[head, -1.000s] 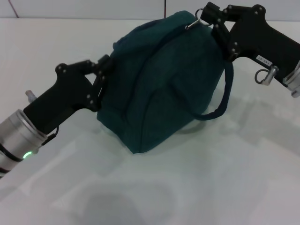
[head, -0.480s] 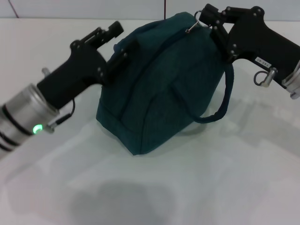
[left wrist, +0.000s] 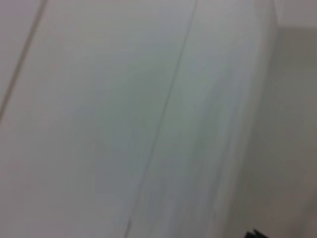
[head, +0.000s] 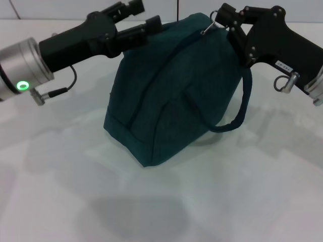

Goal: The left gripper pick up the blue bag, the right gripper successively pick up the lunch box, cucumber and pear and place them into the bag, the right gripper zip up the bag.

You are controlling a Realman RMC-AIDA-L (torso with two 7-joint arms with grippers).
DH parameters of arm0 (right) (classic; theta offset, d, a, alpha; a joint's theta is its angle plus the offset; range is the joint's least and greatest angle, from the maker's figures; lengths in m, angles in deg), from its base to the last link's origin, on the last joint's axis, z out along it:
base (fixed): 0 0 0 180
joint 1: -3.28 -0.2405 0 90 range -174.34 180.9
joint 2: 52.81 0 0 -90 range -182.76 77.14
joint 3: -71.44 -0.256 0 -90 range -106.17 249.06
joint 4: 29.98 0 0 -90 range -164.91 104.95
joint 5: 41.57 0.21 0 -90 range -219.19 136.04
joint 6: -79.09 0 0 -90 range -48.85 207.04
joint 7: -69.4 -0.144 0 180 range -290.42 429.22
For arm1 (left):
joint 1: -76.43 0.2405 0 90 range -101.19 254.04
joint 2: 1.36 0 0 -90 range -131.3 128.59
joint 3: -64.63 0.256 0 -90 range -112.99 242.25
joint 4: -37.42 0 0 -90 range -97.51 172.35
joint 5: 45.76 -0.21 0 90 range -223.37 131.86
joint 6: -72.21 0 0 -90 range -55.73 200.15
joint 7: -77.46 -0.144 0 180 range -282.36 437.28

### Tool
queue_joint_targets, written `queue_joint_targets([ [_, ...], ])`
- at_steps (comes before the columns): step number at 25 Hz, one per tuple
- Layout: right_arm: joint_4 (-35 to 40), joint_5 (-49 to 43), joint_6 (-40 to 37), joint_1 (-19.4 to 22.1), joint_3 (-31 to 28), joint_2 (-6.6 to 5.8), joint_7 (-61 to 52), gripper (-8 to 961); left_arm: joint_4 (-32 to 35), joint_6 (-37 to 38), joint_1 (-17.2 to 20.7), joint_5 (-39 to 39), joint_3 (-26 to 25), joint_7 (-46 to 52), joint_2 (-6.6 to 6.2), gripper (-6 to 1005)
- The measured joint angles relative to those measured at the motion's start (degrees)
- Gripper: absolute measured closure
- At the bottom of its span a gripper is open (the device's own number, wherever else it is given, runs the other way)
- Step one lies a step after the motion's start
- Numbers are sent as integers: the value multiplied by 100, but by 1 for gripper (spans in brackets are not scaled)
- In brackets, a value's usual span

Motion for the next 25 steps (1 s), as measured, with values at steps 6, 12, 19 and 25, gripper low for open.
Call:
queue_joint_targets([
  [6,1,-1,13,-4,3,-1,19,934,-541,19,-370,-580,2,452,42,138],
  [12,1,-2,31,-10,4,-1,22,934,-987,-110,-467,-813,2,337,223,158],
  [19,1,-1,45,0,4,-1,23,934,-979,-259,-447,-1084,2,91,237,265],
  [25,-1,-1,49,-1,3,7,23,934,-965,-262,-452,-1150,2,34,242,344],
])
